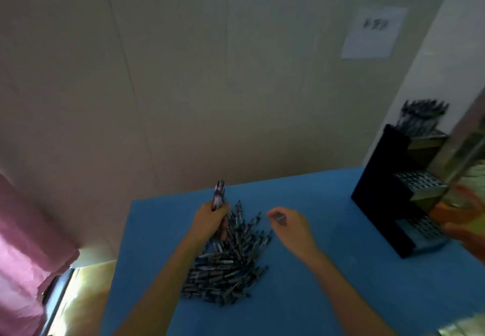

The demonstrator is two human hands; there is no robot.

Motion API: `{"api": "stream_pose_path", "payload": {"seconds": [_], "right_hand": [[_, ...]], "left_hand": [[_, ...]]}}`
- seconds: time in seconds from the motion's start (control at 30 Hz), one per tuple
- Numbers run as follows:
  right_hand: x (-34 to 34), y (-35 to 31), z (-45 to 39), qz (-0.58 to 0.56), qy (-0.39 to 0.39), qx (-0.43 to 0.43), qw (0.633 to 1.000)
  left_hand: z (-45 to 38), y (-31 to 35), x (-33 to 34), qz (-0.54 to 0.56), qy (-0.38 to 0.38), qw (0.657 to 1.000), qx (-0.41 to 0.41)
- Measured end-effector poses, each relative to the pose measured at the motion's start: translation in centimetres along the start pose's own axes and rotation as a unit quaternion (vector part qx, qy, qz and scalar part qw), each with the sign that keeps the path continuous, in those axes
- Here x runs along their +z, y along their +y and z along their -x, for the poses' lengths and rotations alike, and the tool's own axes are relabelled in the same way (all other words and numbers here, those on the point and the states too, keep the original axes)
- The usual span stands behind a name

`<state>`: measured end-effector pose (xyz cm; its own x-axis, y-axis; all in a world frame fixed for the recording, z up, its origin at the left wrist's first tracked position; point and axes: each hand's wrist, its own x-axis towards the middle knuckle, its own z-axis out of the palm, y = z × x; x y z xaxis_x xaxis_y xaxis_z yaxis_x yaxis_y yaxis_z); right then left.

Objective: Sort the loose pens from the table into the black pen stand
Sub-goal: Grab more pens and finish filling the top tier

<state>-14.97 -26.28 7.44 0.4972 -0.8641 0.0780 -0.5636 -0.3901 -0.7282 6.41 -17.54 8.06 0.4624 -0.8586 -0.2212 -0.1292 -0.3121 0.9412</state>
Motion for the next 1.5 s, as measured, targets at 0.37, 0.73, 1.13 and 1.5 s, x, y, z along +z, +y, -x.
{"api": "stream_pose_path", "payload": {"seconds": [0.37, 0.73, 1.13, 1.5], "right_hand": [[-13.1, 4.2, 7.5, -0.008, 0.128, 0.068, 0.989], [-23.2, 13.7, 12.9, -0.042, 0.145, 0.07, 0.986], [-33.5, 20.9, 12.3, -0.076, 0.115, -0.004, 0.99], [-38.4, 22.8, 4.3, -0.118, 0.091, -0.08, 0.986]], "left_hand": [[4.5, 7.5, 13.2, -0.068, -0.125, 0.988, 0.059], [10.0, 12.9, 28.9, -0.058, -0.123, 0.987, 0.091], [12.8, 17.1, 42.0, 0.0, -0.079, 0.994, 0.078], [7.5, 20.4, 46.9, 0.01, -0.067, 0.995, 0.077]]}}
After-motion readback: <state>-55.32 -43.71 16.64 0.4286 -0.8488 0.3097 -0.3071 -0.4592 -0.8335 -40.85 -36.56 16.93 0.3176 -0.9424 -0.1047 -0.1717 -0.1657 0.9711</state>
